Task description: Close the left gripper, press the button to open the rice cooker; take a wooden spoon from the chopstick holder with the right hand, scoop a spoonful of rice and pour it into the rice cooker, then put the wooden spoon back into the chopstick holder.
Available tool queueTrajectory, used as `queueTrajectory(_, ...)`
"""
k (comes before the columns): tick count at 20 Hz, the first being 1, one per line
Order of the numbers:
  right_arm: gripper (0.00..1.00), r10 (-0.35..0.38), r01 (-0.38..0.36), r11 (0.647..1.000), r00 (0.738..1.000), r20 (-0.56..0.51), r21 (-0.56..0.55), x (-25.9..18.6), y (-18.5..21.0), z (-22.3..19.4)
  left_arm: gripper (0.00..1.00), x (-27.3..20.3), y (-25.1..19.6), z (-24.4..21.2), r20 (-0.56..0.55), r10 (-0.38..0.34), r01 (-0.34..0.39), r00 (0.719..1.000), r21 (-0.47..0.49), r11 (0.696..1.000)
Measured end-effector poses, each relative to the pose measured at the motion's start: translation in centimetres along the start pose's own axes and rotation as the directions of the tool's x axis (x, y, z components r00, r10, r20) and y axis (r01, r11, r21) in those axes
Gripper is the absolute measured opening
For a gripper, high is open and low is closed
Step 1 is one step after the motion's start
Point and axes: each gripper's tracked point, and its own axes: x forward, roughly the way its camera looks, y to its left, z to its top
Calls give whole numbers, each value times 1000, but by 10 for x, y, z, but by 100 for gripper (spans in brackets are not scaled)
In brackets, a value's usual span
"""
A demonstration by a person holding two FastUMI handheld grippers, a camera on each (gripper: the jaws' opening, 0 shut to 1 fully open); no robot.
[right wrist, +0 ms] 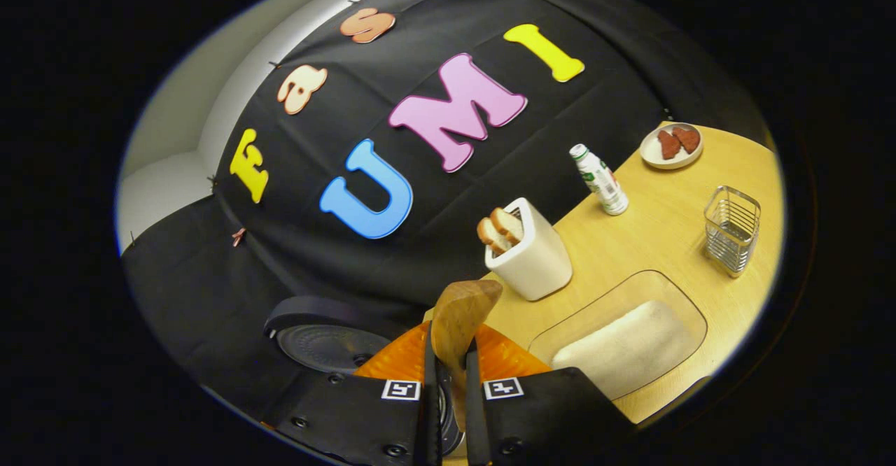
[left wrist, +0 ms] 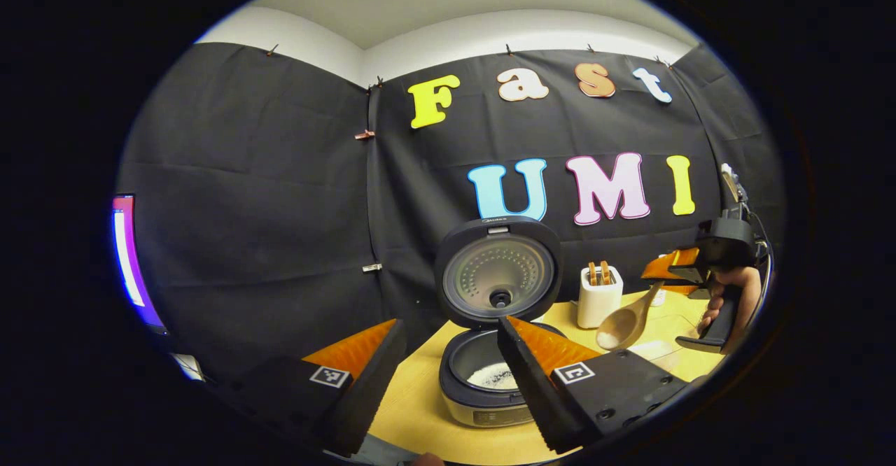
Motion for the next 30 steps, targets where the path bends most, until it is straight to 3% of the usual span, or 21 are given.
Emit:
queueTrajectory(3, 18, 69, -72, 990, 997, -33, -124, 5, 36, -9, 90, -3, -2, 13, 43, 2, -2, 999, -12, 1000)
queueTrajectory(7, 18, 150, -164, 967, 985, -87, -197, 13, 78, -31, 90, -6, -6, 13, 46, -1, 2, 999, -33, 999)
queueTrajectory(13, 18, 168, -231, 918, 963, -212, -322, 28, 100, -75, 90, -6, 5, 12, 47, 32, -29, 998, -62, 998)
queueTrajectory(18, 18, 220, -324, 773, 944, -248, -546, 25, 121, -92, 90, -9, 2, 11, 53, 30, -25, 998, -84, 996)
queueTrajectory(23, 18, 253, -378, 667, 926, -281, -642, 19, 130, -107, 90, -11, 0, 16, 60, 28, -22, 998, -107, 994)
queueTrajectory(30, 19, 364, -426, 456, 890, -273, -781, 3, 162, -117, 90, -9, -3, 15, 68, 19, -13, 998, -85, 996)
